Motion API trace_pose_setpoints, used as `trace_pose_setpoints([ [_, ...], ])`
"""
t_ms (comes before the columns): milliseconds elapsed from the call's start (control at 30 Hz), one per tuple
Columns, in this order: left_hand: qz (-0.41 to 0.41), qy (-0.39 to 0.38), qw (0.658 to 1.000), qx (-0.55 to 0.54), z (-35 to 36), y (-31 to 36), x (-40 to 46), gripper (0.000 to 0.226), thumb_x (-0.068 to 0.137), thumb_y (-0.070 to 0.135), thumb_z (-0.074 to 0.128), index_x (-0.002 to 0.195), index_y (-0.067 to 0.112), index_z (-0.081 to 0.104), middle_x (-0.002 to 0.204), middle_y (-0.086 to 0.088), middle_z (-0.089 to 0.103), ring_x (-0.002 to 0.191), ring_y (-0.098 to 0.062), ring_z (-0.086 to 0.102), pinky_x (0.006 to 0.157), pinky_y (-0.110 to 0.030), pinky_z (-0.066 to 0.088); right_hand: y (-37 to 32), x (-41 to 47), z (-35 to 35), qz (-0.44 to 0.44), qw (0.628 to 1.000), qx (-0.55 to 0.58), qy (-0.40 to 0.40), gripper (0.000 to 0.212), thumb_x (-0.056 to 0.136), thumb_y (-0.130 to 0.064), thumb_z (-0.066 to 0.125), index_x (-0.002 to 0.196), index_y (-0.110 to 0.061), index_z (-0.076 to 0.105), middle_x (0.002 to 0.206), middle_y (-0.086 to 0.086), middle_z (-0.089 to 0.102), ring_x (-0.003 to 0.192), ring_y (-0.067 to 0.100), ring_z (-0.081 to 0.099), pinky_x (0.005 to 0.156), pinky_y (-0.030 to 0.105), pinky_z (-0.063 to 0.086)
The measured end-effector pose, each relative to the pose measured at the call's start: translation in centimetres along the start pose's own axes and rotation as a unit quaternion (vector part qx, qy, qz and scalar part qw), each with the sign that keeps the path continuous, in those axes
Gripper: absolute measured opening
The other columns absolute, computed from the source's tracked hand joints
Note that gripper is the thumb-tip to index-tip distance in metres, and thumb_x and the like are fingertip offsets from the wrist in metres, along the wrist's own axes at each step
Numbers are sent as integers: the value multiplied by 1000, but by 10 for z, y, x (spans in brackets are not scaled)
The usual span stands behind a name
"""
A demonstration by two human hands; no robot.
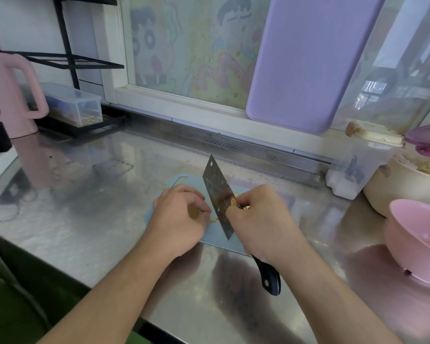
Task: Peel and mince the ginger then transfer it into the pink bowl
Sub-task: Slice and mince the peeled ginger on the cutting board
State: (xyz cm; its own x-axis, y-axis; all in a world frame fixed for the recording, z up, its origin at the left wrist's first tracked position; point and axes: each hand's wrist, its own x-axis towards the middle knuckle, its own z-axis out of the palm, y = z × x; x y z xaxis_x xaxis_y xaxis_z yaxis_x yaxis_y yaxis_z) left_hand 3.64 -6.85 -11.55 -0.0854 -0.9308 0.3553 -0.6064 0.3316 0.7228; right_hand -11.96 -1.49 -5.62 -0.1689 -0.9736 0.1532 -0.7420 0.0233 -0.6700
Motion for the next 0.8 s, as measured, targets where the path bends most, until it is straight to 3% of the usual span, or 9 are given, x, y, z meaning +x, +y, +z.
trace_pose_setpoints([
  [133,-25,26,999,-32,-4,2,0,19,78,21,63,70,36,72,100,21,64,115,-12,58,110,-43,43,0,-2,5,15,1000,-21,-17,22,80,-16,52,65,-3,43,44,-2,30,40,24,37,46,26,32],
  [233,-25,19,1000,-2,-2,1,-1,22,76,15,69,69,36,68,99,20,63,114,-14,56,111,-43,41,-3,-3,7,20,999,-36,-33,26,83,-10,53,60,-12,41,40,-2,34,27,17,36,34,17,27],
  [367,10,-21,997,76,0,4,-4,13,79,29,78,70,35,71,101,22,58,113,-6,46,105,-27,24,-4,-2,7,42,998,-13,-50,18,82,-6,52,66,-9,46,39,3,40,29,26,52,35,21,35],
  [500,41,-21,994,95,1,3,-5,14,85,30,78,73,35,72,100,22,56,110,-3,42,99,-22,18,3,0,-9,50,999,11,-6,23,83,-10,53,62,-3,53,44,4,42,34,25,52,36,30,43],
  [567,62,-21,992,105,2,3,-5,17,88,31,78,75,37,70,100,22,55,109,-4,42,101,-24,21,8,4,-22,60,997,45,23,24,84,-9,53,64,4,61,44,6,45,34,24,51,37,26,42],
  [700,83,-28,988,131,8,8,-1,11,97,33,69,87,37,74,98,19,53,109,-8,44,99,-25,21,17,10,-35,70,991,93,65,29,83,-5,53,56,-10,45,48,8,43,35,24,47,40,26,42],
  [800,83,-31,987,137,15,16,8,16,102,30,62,99,38,76,94,15,51,107,-13,49,96,-27,24,21,11,-37,72,990,100,63,28,83,-6,53,57,-11,46,48,8,44,35,25,50,40,27,42],
])
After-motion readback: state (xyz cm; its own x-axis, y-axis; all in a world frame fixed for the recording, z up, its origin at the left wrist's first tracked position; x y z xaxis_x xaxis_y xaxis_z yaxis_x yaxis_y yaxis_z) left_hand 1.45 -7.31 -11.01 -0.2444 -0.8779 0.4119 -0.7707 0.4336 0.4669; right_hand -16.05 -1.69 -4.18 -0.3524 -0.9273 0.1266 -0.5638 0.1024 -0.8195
